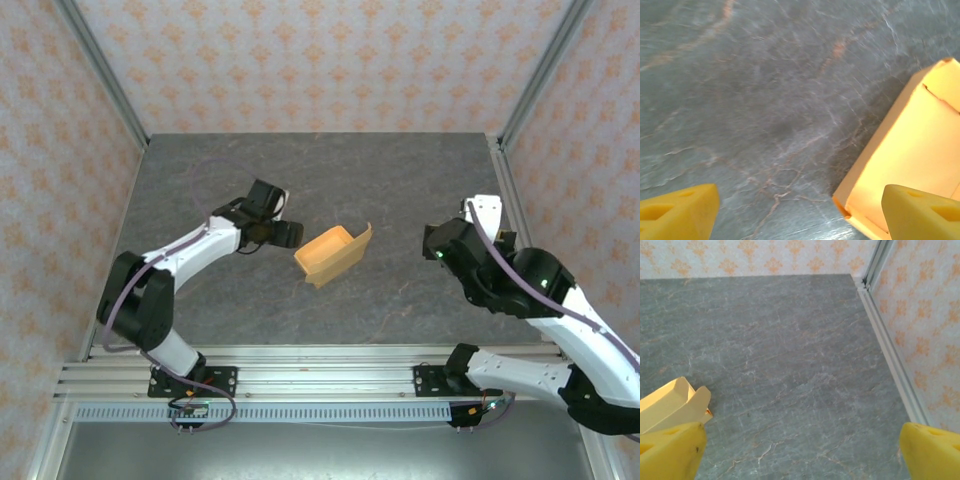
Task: Fold the paper box
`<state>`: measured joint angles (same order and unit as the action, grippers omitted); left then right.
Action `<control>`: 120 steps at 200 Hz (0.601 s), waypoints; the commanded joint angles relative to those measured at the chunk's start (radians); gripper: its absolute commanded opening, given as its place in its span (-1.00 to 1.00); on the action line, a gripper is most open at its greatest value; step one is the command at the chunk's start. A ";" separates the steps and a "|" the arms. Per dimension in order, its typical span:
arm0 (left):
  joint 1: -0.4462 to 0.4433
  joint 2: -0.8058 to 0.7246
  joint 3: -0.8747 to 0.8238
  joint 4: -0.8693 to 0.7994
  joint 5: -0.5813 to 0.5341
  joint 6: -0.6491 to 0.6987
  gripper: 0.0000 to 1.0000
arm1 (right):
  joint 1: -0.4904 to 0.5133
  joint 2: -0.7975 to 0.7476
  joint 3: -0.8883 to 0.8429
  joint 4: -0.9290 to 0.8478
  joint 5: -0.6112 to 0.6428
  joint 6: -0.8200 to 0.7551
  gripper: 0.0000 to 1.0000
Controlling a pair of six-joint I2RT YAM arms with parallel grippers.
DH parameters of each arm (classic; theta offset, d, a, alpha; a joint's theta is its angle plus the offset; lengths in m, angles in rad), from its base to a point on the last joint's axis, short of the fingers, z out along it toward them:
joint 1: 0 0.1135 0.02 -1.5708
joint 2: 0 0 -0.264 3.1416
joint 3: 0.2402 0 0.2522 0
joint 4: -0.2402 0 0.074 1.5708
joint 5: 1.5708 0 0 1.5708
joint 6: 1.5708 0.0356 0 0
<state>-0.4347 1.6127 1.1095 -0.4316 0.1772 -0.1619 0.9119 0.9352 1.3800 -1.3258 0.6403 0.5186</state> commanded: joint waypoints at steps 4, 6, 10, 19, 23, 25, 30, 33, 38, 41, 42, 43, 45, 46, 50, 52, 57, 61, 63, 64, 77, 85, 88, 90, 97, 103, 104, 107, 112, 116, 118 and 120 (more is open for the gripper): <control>-0.032 0.068 0.083 -0.043 0.040 0.041 0.62 | 0.004 0.002 -0.113 0.143 -0.053 0.072 0.98; -0.034 0.073 0.087 -0.043 0.039 0.038 0.61 | 0.004 0.004 -0.124 0.151 -0.059 0.074 0.98; -0.036 0.087 0.095 -0.044 0.037 0.032 0.59 | 0.004 0.008 -0.147 0.181 -0.073 0.078 0.98; -0.042 0.113 0.108 -0.042 0.034 0.013 0.49 | 0.004 0.018 -0.202 0.253 -0.120 0.093 0.98; -0.042 0.119 0.109 -0.035 0.035 0.002 0.46 | 0.005 0.025 -0.228 0.287 -0.142 0.101 0.99; -0.042 0.123 0.108 -0.030 0.033 -0.007 0.44 | 0.004 0.028 -0.241 0.306 -0.154 0.105 0.99; -0.042 0.127 0.103 -0.018 0.030 -0.026 0.39 | 0.005 0.034 -0.273 0.350 -0.183 0.115 0.99; -0.042 0.129 0.101 -0.011 0.024 -0.037 0.36 | 0.004 0.038 -0.291 0.374 -0.199 0.121 0.99; -0.042 0.128 0.096 -0.002 0.007 -0.057 0.32 | 0.005 0.042 -0.322 0.422 -0.226 0.138 0.99; -0.042 0.128 0.093 0.002 -0.008 -0.070 0.28 | 0.005 0.043 -0.340 0.450 -0.248 0.146 0.99; -0.042 0.127 0.091 0.003 -0.013 -0.073 0.27 | 0.005 0.043 -0.346 0.460 -0.254 0.148 0.99; -0.042 0.128 0.090 0.003 -0.021 -0.076 0.26 | 0.005 0.043 -0.352 0.469 -0.261 0.149 0.99; -0.042 0.128 0.089 0.005 -0.033 -0.084 0.24 | 0.005 0.043 -0.364 0.489 -0.274 0.156 0.99; -0.042 0.127 0.088 0.006 -0.038 -0.087 0.24 | 0.005 0.043 -0.369 0.498 -0.280 0.160 0.99; -0.041 0.125 0.086 0.007 -0.066 -0.099 0.22 | 0.005 0.043 -0.392 0.530 -0.301 0.175 0.99; -0.042 0.125 0.086 0.007 -0.083 -0.104 0.21 | 0.005 0.043 -0.404 0.544 -0.315 0.182 0.99; -0.041 0.125 0.083 0.004 -0.118 -0.118 0.20 | 0.005 0.041 -0.431 0.596 -0.344 0.199 0.99; -0.042 0.125 0.082 0.000 -0.146 -0.126 0.20 | 0.005 0.040 -0.449 0.627 -0.364 0.213 0.99; -0.042 0.126 0.082 -0.001 -0.159 -0.129 0.20 | 0.005 0.039 -0.456 0.639 -0.373 0.220 0.99; -0.042 0.126 0.082 -0.001 -0.165 -0.131 0.20 | 0.005 0.039 -0.460 0.644 -0.376 0.224 0.99; -0.042 0.126 0.085 -0.009 -0.206 -0.142 0.20 | 0.008 0.038 -0.494 0.705 -0.410 0.279 0.99; -0.042 0.124 0.080 -0.003 -0.215 -0.146 0.20 | 0.014 0.036 -0.513 0.738 -0.413 0.318 0.99; -0.042 0.124 0.080 0.000 -0.217 -0.147 0.20 | 0.017 0.034 -0.520 0.750 -0.414 0.333 0.99; -0.042 0.123 0.077 0.001 -0.217 -0.147 0.20 | 0.019 0.034 -0.525 0.758 -0.413 0.342 0.99; -0.042 0.117 0.074 0.008 -0.223 -0.154 0.20 | 0.025 0.029 -0.541 0.785 -0.409 0.378 0.99; -0.041 0.111 0.068 0.013 -0.232 -0.158 0.20 | 0.028 0.025 -0.555 0.808 -0.404 0.408 0.99; -0.042 0.111 0.068 0.015 -0.232 -0.159 0.20 | 0.028 0.023 -0.559 0.815 -0.403 0.418 0.99; -0.042 0.106 0.066 0.017 -0.236 -0.161 0.20 | 0.029 0.020 -0.564 0.824 -0.402 0.426 0.99; -0.042 0.099 0.062 0.022 -0.240 -0.162 0.20 | 0.030 0.016 -0.573 0.844 -0.401 0.442 0.99; -0.042 0.093 0.058 0.023 -0.244 -0.164 0.20 | 0.030 0.011 -0.578 0.858 -0.398 0.453 0.99; -0.042 0.092 0.057 0.024 -0.245 -0.164 0.20 | 0.030 0.009 -0.579 0.865 -0.395 0.456 0.99; -0.041 0.089 0.056 0.023 -0.248 -0.164 0.20 | 0.030 0.008 -0.580 0.869 -0.392 0.462 0.99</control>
<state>-0.4778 1.7435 1.1881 -0.4290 0.0128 -0.2882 0.9340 0.9802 0.8288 -0.6231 0.2535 0.8375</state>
